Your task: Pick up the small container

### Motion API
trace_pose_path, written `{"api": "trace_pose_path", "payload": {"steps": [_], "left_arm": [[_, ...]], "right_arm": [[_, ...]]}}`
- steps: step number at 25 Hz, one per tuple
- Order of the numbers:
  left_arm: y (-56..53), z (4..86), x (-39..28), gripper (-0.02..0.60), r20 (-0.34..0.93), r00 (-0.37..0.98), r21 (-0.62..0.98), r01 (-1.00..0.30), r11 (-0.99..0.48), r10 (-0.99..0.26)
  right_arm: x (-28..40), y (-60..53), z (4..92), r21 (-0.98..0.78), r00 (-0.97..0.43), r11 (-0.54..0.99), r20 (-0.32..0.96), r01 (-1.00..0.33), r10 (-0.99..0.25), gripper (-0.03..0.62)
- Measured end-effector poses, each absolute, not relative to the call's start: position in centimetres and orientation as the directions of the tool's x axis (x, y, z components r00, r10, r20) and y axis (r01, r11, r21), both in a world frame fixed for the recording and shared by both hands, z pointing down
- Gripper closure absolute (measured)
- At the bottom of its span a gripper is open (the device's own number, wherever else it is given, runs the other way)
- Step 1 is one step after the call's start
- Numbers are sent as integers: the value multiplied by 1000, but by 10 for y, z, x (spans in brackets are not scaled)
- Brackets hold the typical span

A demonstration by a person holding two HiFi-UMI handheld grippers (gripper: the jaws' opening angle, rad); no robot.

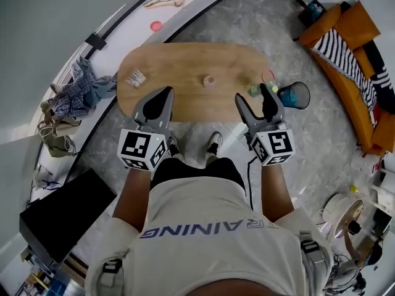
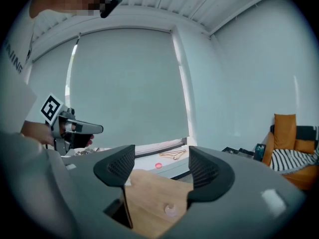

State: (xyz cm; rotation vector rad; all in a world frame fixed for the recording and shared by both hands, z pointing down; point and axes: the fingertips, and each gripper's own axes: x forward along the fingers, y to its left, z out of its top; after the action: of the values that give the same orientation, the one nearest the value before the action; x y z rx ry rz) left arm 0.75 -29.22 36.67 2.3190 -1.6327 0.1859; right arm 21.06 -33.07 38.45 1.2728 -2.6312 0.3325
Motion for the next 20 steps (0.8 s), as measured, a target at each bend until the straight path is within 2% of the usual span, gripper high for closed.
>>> {"api": "trace_pose_path", "payload": {"steps": [3,5,13,20], "left_arm": [[-293,367,1,581,275,354,170,-933,-317,-894],[-294,367,-2,580,273,357,171,-932,-320,-894],[-297,363,-7,580,264,359,178,-930,-321,-895],[-298,372,-9,580,280,349,178,-934,-309,-895]], "right_arm": [[202,-330,384,-81,-602,608,287,-790,-745,161],[201,-330,384,-86,-600,604,289,-792,-745,138],[199,-329,383,-97,-603,605,297,-790,-740,135],[190,-336,427,-119,-613,619,374,-776,-697,135]]}}
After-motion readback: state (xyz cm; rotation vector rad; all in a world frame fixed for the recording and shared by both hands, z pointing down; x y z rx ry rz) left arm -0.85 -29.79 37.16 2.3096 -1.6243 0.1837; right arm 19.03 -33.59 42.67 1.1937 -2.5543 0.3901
